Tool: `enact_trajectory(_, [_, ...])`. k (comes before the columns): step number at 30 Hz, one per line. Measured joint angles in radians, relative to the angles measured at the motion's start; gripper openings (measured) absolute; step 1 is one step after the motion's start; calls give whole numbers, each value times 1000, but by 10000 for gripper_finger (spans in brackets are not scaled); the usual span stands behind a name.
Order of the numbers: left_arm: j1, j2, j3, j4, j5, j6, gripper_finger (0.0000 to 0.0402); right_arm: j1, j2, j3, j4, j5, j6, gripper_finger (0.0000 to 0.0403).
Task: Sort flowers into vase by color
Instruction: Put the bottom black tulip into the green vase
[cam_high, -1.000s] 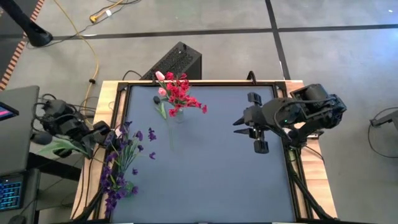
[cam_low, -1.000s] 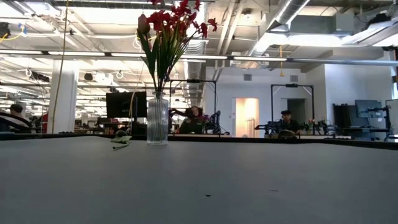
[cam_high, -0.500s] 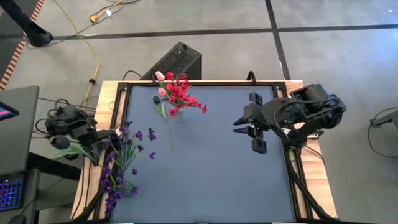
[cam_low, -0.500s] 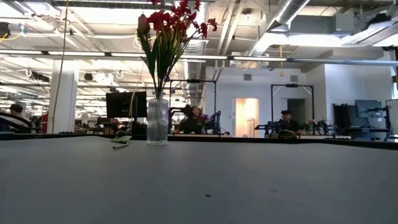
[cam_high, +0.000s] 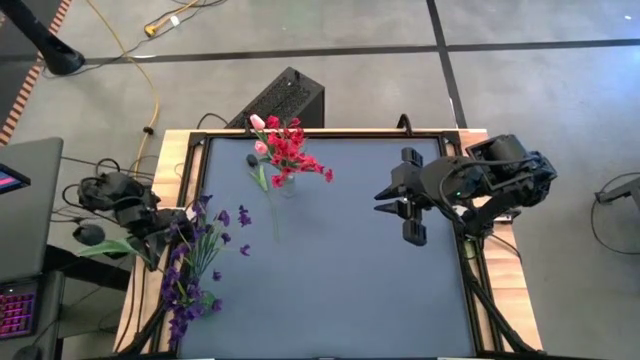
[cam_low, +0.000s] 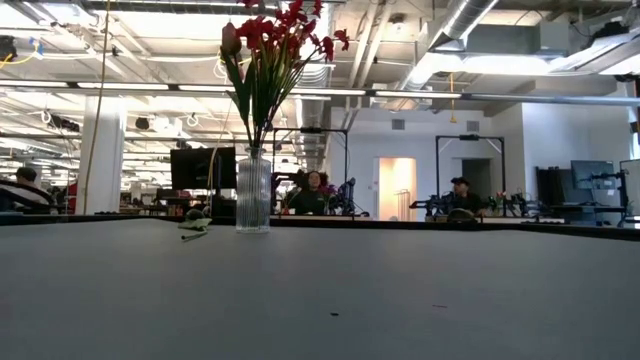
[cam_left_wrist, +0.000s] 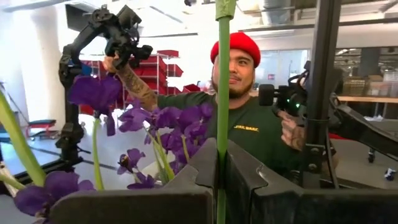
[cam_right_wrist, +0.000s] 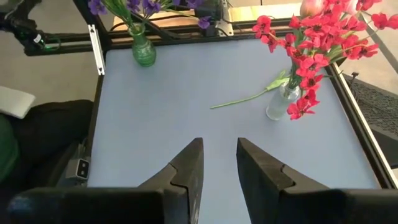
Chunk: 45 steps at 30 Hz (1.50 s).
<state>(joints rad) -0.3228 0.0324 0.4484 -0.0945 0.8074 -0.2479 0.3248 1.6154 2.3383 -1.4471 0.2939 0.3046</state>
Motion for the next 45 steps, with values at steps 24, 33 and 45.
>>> enact_trajectory(24, [-234, 2, -190, 165, -124, 86, 0, -47, 0, 0, 26, 28, 4, 121])
enact_trajectory(33, [-325, 2, -248, 236, -190, 103, 0, -46, 0, 0, 27, 27, 10, 121])
enact_trajectory(45, [-425, 45, -319, 339, -303, 130, 0, -46, 0, 0, 27, 27, 12, 121])
